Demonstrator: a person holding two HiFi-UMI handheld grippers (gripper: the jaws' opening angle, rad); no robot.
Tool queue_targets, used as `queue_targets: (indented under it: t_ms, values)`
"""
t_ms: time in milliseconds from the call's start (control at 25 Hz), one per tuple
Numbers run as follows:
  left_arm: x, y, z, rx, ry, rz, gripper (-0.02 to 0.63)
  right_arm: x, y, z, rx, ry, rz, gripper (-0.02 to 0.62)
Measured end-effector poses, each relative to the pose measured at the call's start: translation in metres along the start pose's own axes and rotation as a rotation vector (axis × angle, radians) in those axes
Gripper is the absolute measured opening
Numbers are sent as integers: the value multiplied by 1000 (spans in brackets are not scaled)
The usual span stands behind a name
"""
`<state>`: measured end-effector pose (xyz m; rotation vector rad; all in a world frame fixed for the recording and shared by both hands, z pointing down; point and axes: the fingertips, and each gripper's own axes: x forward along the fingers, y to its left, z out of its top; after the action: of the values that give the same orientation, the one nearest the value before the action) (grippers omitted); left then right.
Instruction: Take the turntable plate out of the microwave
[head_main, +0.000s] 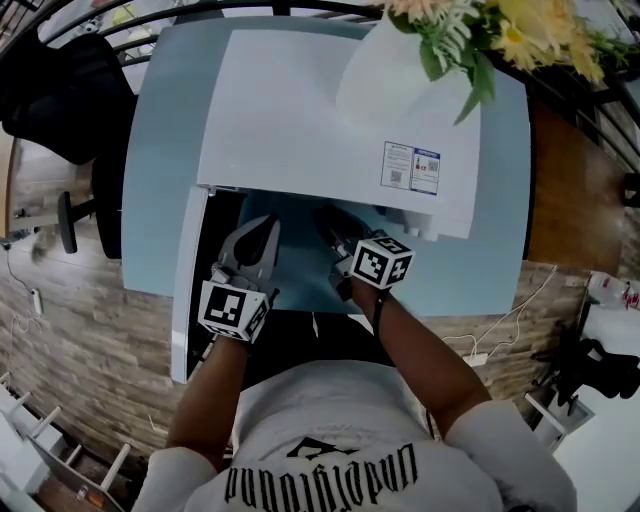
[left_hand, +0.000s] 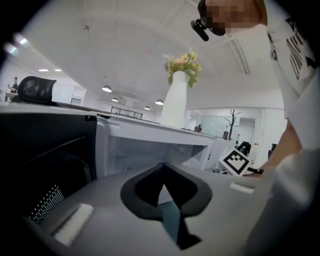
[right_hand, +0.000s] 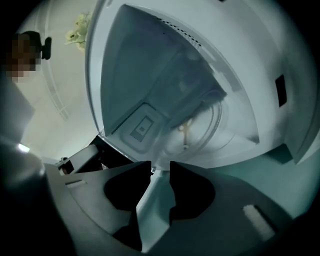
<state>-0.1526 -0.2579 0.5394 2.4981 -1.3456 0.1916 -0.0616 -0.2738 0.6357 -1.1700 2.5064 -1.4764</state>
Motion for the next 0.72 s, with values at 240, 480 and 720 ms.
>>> queue_targets:
  t_ms: [240, 480, 720]
  values:
    - [7, 8, -13, -16, 9, 1, 49, 15, -16, -6, 143, -33, -26, 115]
    - [10, 12, -24, -36, 22, 1, 49, 31, -24, -11, 292, -64, -26, 121]
    - [11, 15, -28, -50, 26, -4, 49, 35, -31, -10, 416, -119, -63, 121]
